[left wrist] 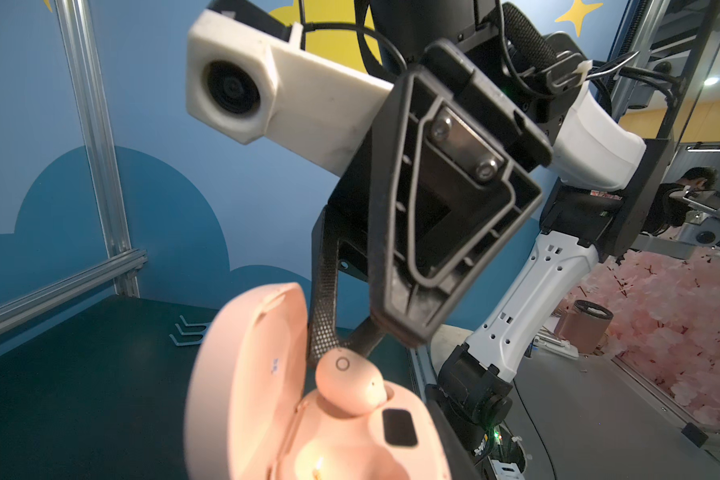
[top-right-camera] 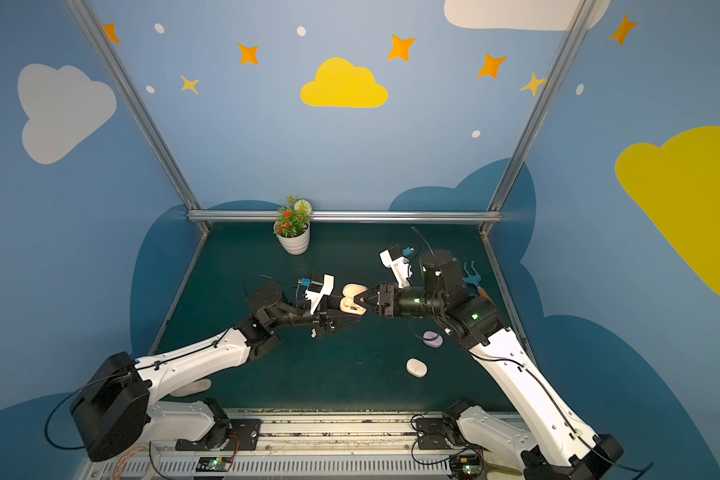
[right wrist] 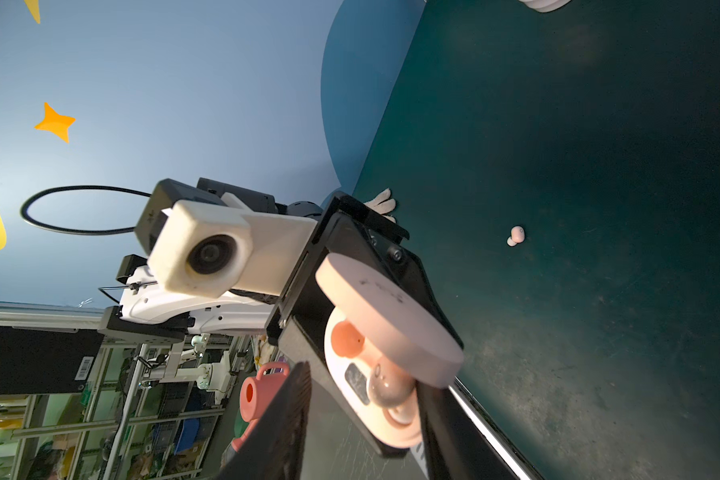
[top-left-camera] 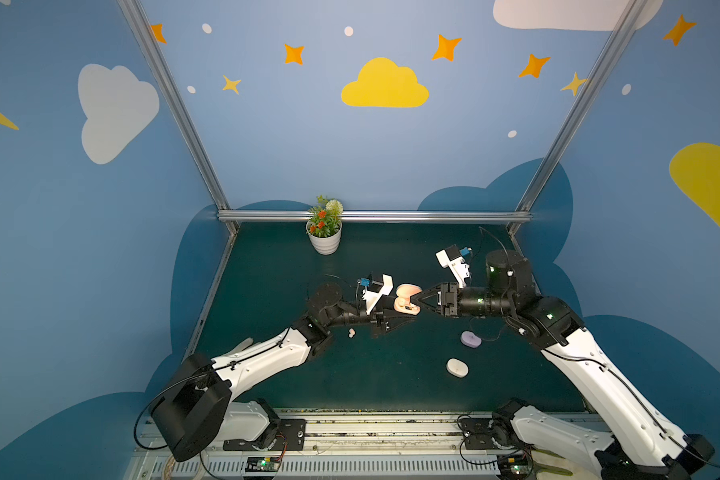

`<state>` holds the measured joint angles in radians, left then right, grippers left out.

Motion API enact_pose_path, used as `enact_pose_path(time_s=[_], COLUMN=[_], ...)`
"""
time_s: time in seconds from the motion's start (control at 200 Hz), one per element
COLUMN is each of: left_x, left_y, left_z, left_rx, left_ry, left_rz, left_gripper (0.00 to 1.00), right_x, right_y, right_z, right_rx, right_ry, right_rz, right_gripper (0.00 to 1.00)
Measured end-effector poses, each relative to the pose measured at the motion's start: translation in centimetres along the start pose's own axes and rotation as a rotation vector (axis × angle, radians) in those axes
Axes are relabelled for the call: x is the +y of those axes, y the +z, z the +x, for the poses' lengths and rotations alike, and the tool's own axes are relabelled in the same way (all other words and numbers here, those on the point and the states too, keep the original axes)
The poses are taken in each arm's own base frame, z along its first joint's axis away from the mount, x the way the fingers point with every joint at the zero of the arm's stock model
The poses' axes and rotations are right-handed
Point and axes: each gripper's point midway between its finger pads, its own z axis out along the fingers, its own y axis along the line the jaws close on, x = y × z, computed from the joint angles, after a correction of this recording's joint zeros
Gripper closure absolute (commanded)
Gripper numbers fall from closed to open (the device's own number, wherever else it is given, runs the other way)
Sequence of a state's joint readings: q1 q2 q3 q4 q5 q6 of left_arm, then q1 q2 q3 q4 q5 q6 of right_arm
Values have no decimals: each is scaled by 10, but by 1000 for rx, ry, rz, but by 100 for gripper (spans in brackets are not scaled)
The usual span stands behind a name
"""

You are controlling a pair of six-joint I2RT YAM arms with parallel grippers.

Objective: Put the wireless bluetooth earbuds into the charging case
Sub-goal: 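Lower the earbud into the case slot and open the right gripper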

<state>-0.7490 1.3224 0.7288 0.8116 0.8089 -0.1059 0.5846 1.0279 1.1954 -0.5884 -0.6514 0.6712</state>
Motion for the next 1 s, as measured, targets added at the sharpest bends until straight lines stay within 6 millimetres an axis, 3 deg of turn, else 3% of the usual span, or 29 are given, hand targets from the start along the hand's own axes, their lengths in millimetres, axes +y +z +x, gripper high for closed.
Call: enact_pose_path(time_s=[0.571,1.001], left_x=[1,0], left_y=[0,0], left_z=[-2,-2], left_rx=[-5,-7], left_ry=[3,5], left_rz=[-9,-9], left_gripper=[90,90], right_x=[3,11], right_y=[-3,-5], right_z=[0,2], right_rx=[4,12], right_ry=[-21,-28], right_rz=[14,12], right_gripper=[38,41])
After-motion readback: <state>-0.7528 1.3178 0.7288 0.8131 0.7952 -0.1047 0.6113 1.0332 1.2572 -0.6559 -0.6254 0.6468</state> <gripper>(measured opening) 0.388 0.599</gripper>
